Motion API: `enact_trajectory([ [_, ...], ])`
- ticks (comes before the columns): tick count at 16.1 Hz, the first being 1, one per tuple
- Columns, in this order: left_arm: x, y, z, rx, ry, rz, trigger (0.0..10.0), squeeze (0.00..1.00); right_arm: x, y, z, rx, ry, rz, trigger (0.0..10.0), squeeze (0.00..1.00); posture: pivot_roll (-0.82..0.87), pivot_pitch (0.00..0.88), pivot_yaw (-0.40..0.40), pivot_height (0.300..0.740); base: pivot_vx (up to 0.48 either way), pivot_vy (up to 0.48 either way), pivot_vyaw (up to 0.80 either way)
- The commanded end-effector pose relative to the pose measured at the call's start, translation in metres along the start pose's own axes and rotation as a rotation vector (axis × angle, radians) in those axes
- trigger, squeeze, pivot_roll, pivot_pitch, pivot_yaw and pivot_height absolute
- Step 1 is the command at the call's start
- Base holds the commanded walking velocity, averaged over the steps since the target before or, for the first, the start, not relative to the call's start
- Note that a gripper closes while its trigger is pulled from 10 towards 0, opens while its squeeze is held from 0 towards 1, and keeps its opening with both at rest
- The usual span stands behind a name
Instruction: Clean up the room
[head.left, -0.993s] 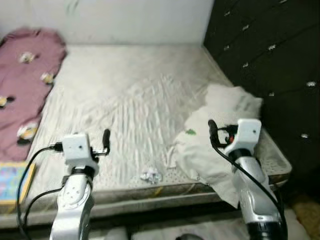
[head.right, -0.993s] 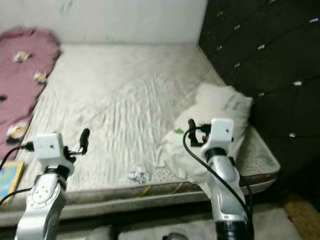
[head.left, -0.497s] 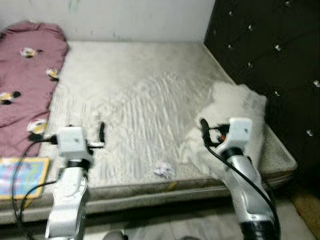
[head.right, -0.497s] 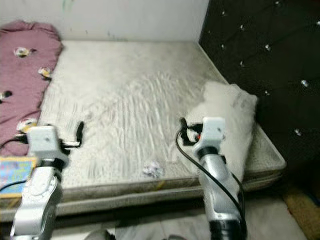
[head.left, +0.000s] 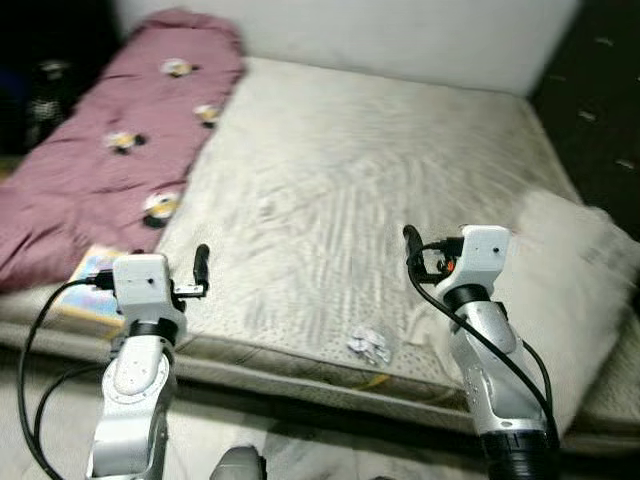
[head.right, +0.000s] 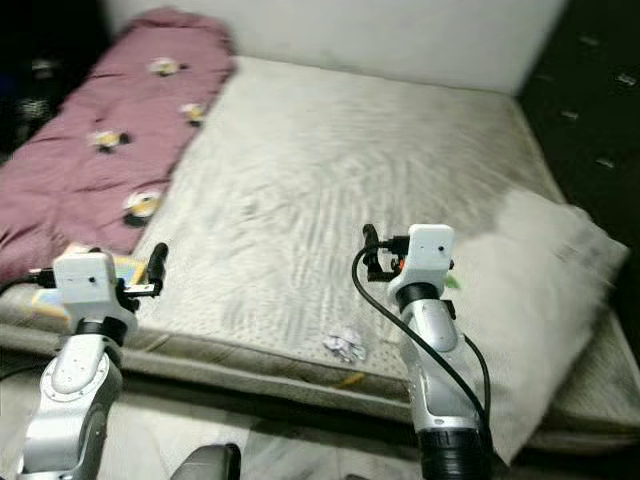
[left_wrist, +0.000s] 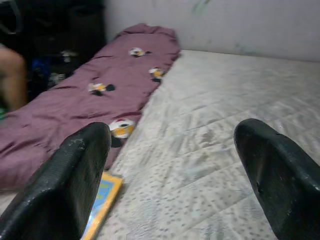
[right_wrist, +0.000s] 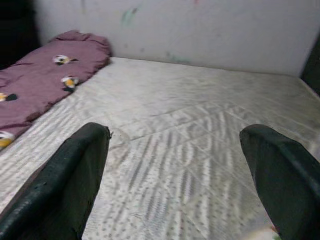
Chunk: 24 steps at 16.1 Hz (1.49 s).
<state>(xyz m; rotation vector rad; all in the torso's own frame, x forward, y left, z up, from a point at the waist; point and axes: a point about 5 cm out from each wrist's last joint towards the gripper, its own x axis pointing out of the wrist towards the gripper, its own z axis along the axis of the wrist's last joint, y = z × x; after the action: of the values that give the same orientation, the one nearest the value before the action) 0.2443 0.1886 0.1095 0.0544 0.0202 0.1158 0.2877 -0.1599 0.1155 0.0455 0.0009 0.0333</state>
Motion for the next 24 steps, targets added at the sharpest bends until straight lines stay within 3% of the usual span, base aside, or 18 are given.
enact_trajectory([
  [1, 0.000, -0.004, 0.003, -0.005, -0.012, -0.025, 10.0, 0.00, -0.001, -0.007, -0.001, -0.009, 0.005, -0.030, 10.0, 0.00, 0.02, 0.036, -0.080, 0.740, 0.000, 0.000, 0.00],
  [16, -0.003, -0.004, -0.004, -0.009, 0.027, -0.015, 10.0, 0.00, -0.005, -0.013, -0.004, 0.040, 0.015, -0.076, 10.0, 0.00, 0.02, 0.036, -0.084, 0.740, 0.000, 0.000, 0.00],
  [20, -0.003, -0.003, -0.005, -0.005, 0.029, -0.010, 10.0, 0.00, -0.005, -0.014, -0.004, 0.032, 0.016, -0.084, 10.0, 0.00, 0.02, 0.035, -0.087, 0.740, 0.000, 0.000, -0.53],
  [22, -0.005, -0.003, -0.008, -0.012, 0.037, -0.002, 10.0, 0.00, -0.008, -0.020, -0.004, 0.012, 0.013, -0.125, 10.0, 0.00, 0.02, 0.035, -0.085, 0.740, 0.000, 0.000, 0.00],
  [24, -0.008, -0.003, -0.009, -0.006, 0.049, -0.019, 10.0, 0.00, -0.023, -0.032, -0.013, 0.033, 0.042, -0.246, 10.0, 0.00, 0.02, 0.037, -0.077, 0.740, 0.000, 0.000, 0.00],
])
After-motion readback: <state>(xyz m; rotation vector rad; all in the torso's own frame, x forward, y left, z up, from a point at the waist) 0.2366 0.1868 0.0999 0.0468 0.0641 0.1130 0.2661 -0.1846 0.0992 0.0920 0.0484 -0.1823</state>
